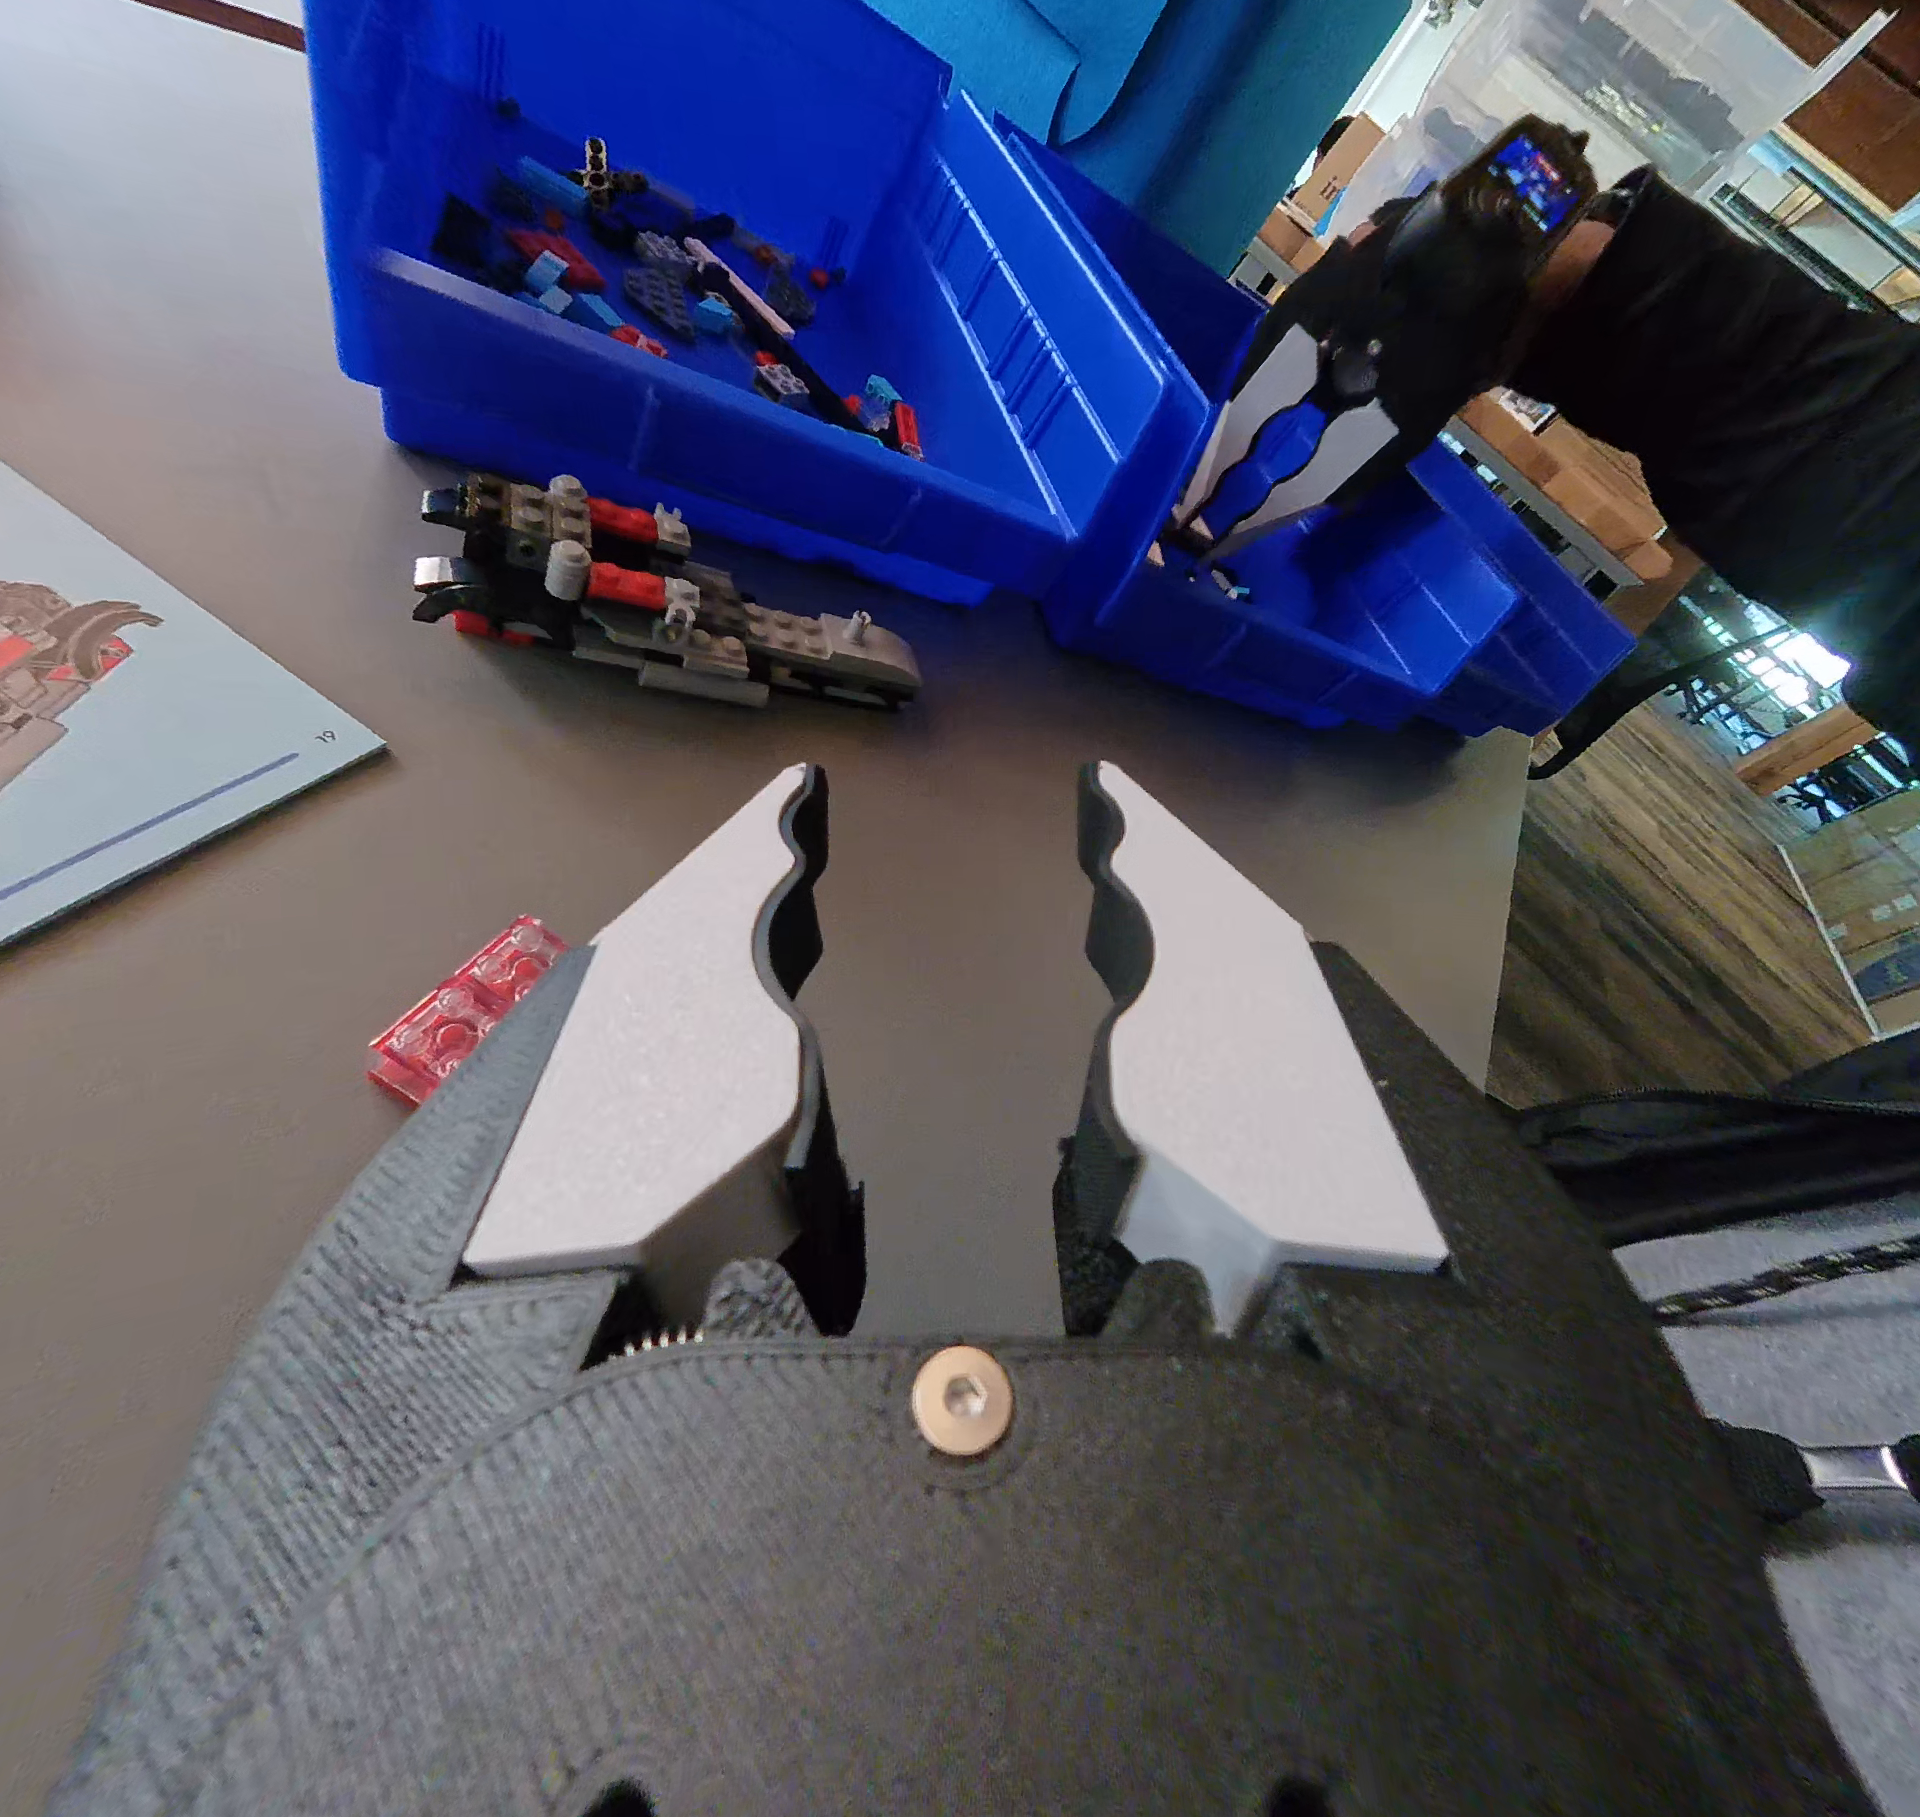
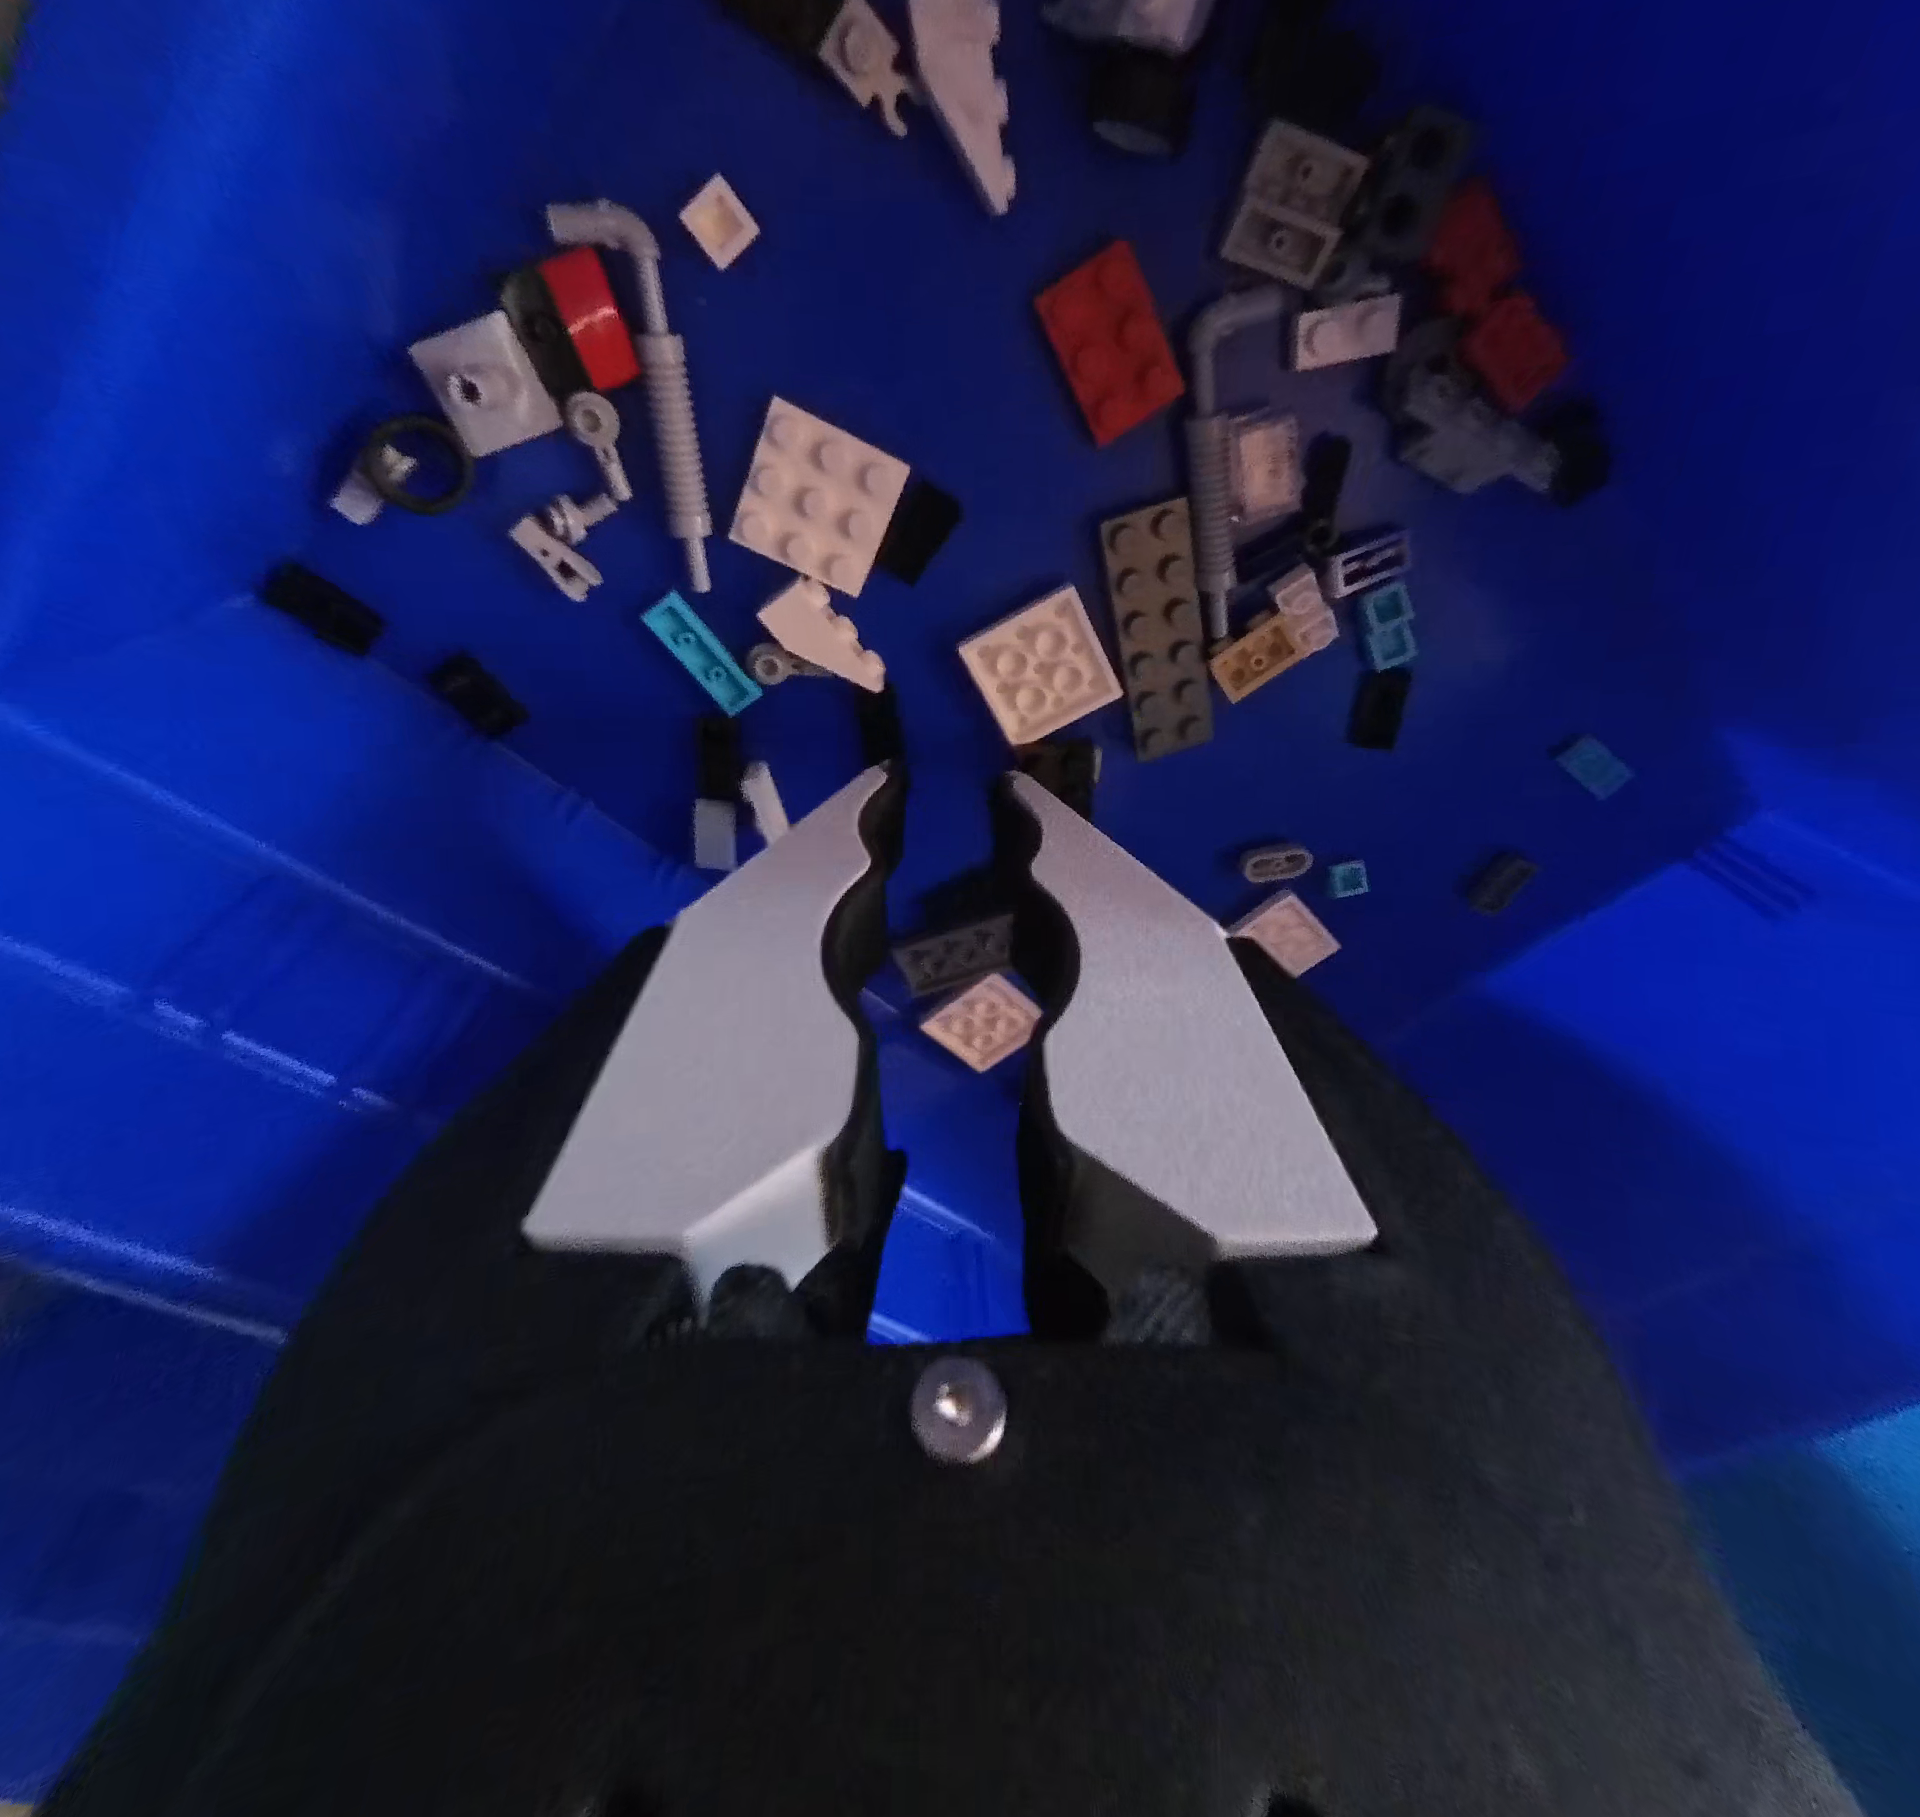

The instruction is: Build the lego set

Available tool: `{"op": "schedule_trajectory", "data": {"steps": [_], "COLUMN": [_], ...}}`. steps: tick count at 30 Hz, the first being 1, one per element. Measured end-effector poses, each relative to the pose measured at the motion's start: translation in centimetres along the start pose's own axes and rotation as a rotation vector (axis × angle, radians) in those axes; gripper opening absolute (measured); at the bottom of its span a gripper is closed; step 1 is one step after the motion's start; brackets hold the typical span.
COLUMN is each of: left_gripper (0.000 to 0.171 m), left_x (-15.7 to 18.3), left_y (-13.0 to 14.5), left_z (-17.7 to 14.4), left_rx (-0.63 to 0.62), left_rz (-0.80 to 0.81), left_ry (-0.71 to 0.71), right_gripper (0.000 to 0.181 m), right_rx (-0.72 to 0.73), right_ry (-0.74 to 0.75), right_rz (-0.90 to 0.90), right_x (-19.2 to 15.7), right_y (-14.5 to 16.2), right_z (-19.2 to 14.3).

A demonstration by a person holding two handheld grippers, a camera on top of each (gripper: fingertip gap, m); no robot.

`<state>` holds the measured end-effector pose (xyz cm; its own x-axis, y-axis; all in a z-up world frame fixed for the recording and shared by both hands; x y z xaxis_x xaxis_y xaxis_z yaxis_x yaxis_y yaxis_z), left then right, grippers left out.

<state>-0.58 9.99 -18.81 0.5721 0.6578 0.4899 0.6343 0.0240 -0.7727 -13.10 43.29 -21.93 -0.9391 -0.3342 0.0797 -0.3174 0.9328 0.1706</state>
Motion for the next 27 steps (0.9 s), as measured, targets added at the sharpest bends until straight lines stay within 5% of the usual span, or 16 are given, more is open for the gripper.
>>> {"op": "schedule_trajectory", "data": {"steps": [16, 23, 27], "left_gripper": [0.049, 0.049, 0.048], "left_x": [-0.1, -1.5, -2.9], "left_y": [-0.1, -0.5, -0.4], "left_z": [-2.1, -6.8, -10.5], "left_rx": [0.052, 0.110, 0.174], "left_rz": [0.009, 0.033, 0.019], "left_ry": [0.010, -0.019, -0.035], "right_gripper": [0.007, 0.004, 0.004], "right_rx": [-0.122, 0.035, 0.160], "right_ry": [-0.035, 0.128, 0.207], "right_rz": [0.025, 0.202, 0.242], "right_x": [-0.4, 1.0, 0.8], "right_y": [0.1, -2.6, -6.9], "right_z": [1.1, -6.1, -10.5]}}
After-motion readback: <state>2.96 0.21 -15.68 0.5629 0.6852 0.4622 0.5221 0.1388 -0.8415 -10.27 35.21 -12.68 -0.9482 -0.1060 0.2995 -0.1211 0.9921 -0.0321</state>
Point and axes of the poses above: each gripper's, where its closed fingertips meet, z out along the fingers, y out of its underside, x = y × z across the jaws, the point moved 2 cm from there along -z, back along the fingers, and after that the axes turned 11 degrees about -x, right-handed, at the moved point
